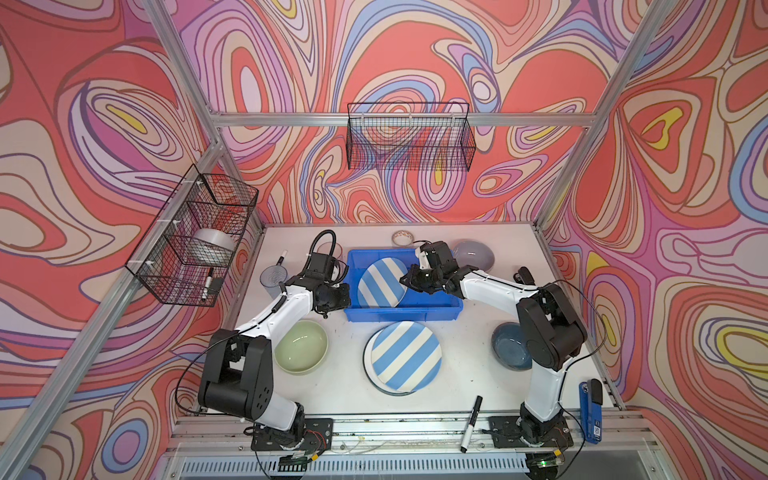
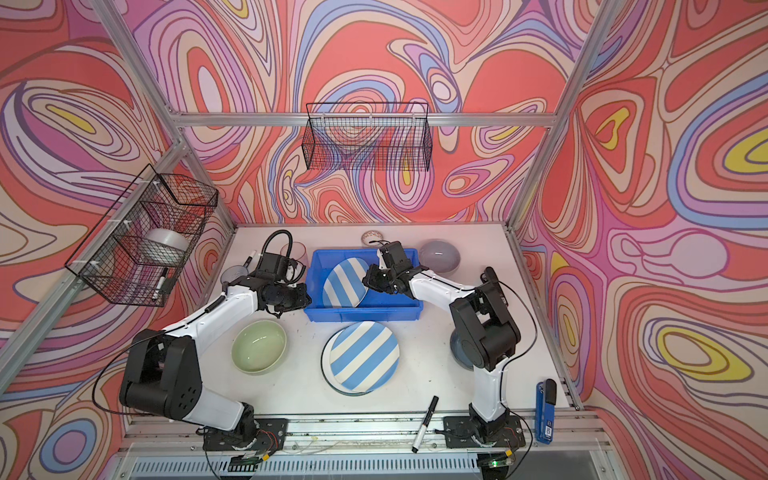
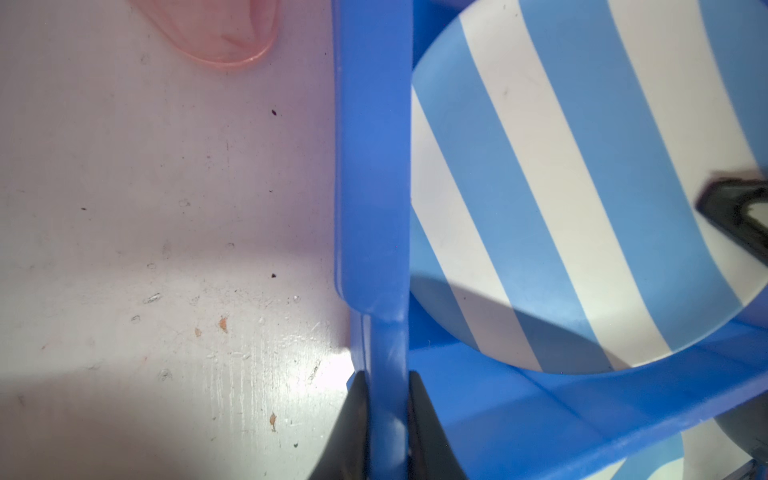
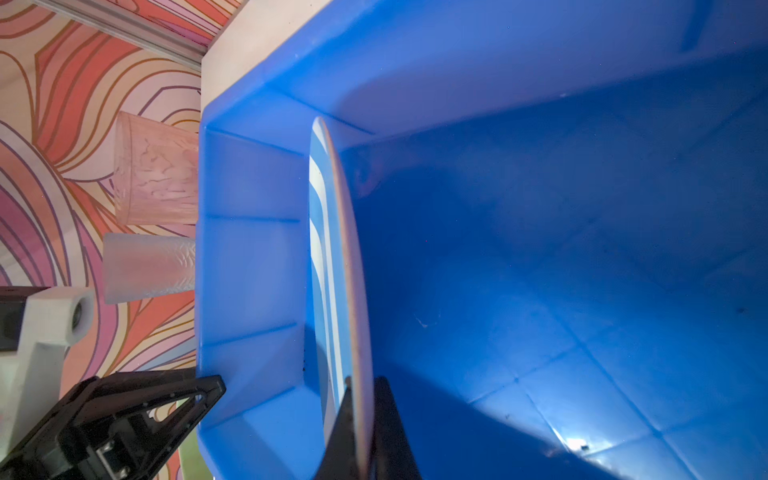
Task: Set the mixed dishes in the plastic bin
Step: 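Lower the striped plate into the bin and open the right gripper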
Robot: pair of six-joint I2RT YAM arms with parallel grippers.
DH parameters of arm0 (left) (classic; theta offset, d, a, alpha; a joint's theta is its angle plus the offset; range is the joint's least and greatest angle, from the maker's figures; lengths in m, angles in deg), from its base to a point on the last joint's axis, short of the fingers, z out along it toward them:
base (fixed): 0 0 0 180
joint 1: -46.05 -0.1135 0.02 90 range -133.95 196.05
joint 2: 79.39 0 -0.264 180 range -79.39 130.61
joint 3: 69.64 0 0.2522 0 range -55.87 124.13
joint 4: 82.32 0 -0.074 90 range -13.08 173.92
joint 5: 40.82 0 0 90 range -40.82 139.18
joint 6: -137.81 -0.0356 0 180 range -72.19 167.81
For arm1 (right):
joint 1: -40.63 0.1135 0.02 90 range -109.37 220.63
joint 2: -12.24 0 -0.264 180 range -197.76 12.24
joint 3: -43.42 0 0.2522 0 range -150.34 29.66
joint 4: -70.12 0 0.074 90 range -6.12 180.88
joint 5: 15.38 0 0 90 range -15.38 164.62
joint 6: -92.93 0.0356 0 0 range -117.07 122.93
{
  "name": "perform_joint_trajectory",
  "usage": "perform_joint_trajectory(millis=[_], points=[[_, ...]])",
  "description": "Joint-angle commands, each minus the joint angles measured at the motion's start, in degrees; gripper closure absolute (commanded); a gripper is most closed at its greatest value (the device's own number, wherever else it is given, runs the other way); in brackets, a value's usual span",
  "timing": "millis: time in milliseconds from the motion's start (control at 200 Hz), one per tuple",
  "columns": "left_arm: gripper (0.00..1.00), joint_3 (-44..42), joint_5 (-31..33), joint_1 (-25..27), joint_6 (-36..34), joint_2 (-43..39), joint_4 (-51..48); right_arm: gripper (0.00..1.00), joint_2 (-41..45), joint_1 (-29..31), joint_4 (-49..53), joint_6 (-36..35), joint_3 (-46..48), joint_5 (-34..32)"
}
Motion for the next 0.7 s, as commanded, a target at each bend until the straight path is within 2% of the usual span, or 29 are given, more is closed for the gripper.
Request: perform_joint_trajectory(millis=[0, 331, 536, 696], points=[[0.83, 1.06, -1.31, -0.19, -1.22, 0.93, -1.97, 1.00, -1.05, -0.03, -3.12, 0.40, 1.30, 2.07], [0.83, 1.24, -2.66, -0.19, -2.03, 2.04, -2.16, 1.00, -4.02, 0.02, -3.30, -0.14, 1.88, 4.30], [0.82, 1.33, -2.58, -0.12, -2.12, 1.37, -2.43, 0.86, -4.87, 0.10, -0.54, -2.22, 1.03, 3.70], [0.82, 1.41, -2.41, -0.18, -2.29, 1.24, -2.59, 0.75, -4.74, 0.37, 4.19, -5.38, -0.29, 0.51]])
